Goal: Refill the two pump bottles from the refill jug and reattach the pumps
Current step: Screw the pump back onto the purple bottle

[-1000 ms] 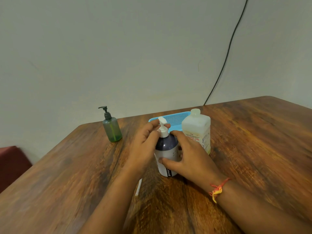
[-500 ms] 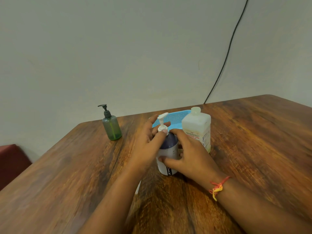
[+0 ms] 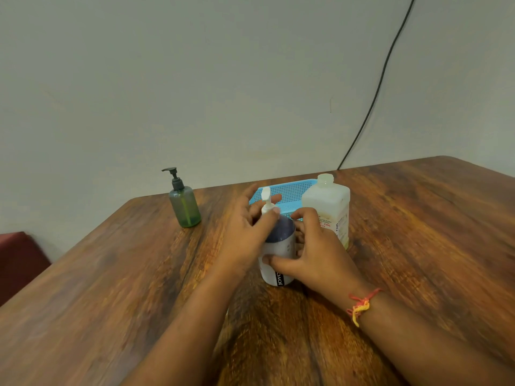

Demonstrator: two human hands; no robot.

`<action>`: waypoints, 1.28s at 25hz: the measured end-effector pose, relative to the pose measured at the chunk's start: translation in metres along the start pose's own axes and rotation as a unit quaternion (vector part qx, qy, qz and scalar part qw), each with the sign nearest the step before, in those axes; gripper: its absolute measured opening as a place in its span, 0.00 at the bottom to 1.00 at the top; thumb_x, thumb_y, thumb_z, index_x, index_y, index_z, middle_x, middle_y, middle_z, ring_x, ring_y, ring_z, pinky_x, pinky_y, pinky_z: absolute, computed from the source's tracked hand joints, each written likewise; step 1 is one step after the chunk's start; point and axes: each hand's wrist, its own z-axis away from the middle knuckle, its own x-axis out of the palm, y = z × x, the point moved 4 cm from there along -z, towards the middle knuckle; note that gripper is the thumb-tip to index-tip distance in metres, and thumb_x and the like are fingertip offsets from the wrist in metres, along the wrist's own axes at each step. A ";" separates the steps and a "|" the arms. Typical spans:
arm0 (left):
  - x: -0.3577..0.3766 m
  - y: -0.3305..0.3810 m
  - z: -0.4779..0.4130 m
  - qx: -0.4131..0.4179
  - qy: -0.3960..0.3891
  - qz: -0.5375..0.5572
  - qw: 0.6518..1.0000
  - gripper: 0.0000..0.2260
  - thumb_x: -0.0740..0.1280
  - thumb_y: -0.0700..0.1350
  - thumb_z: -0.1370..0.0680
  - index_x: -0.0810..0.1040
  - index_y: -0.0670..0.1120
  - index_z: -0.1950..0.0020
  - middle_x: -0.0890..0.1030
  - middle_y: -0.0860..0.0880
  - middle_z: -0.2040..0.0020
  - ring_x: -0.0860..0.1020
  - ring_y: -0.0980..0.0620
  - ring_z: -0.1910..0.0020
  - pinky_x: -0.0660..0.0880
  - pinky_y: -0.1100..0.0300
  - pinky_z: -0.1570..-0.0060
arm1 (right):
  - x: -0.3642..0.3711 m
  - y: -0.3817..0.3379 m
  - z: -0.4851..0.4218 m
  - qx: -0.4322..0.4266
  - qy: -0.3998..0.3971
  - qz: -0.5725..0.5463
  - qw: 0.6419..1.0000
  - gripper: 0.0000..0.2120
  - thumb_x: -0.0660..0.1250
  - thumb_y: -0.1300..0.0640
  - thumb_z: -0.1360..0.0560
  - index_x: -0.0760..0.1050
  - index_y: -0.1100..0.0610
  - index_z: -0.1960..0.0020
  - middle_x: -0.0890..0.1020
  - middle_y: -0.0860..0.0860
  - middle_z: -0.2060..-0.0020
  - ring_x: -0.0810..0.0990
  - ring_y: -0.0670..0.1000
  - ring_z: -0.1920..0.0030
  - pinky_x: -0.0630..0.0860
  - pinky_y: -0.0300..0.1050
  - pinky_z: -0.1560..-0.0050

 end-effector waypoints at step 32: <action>-0.041 0.000 0.006 0.025 -0.080 -0.139 0.987 0.29 0.81 0.43 0.32 0.79 0.48 0.32 0.85 0.51 0.40 0.82 0.52 0.39 0.79 0.47 0.37 | 0.005 0.010 -0.002 0.031 -0.035 -0.062 0.997 0.42 0.80 0.38 0.36 0.65 0.46 0.29 0.77 0.45 0.35 0.78 0.44 0.38 0.81 0.46 0.41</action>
